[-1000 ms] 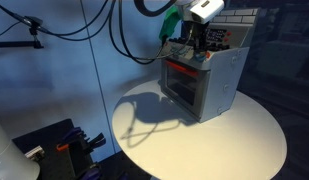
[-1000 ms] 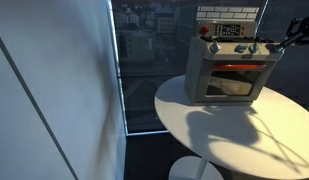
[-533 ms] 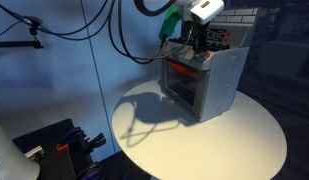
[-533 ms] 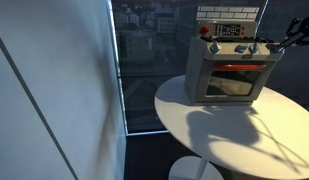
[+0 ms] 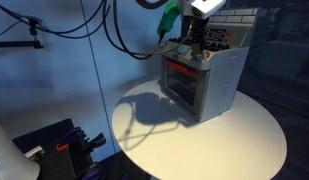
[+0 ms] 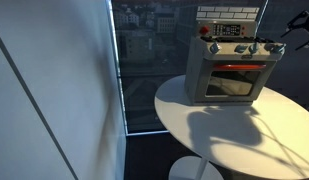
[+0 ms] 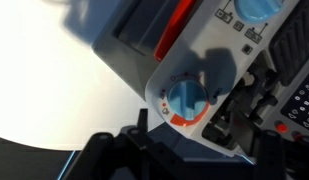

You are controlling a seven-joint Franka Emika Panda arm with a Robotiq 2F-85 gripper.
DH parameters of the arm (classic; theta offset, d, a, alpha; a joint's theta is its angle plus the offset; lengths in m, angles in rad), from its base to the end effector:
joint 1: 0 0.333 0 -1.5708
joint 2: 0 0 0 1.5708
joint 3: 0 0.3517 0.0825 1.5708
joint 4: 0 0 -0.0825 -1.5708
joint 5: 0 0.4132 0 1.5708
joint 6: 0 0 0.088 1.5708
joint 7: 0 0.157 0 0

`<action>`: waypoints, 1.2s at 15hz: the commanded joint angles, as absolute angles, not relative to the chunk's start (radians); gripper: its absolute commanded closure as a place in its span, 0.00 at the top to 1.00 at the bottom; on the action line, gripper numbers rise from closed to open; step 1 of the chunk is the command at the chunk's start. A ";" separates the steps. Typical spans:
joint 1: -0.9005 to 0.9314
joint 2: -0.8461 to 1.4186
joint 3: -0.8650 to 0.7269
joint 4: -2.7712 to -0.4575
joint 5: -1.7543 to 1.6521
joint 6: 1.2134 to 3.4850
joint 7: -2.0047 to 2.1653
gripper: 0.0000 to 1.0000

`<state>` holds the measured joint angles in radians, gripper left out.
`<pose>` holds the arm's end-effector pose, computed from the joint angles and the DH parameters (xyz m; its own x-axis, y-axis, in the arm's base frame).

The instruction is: Rotate the far right knob of the stove clockwise once

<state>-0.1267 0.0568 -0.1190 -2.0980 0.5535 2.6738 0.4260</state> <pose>0.6259 -0.1604 0.4271 0.3968 -0.9011 0.1747 -0.7165 -0.4231 -0.5547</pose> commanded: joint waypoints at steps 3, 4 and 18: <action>-0.140 -0.008 -0.140 -2.112 0.444 2.524 0.430 1.00; -0.141 -0.013 -0.144 -2.109 0.416 2.492 0.431 1.00; -0.142 -0.036 -0.150 -2.001 0.141 1.940 0.398 1.00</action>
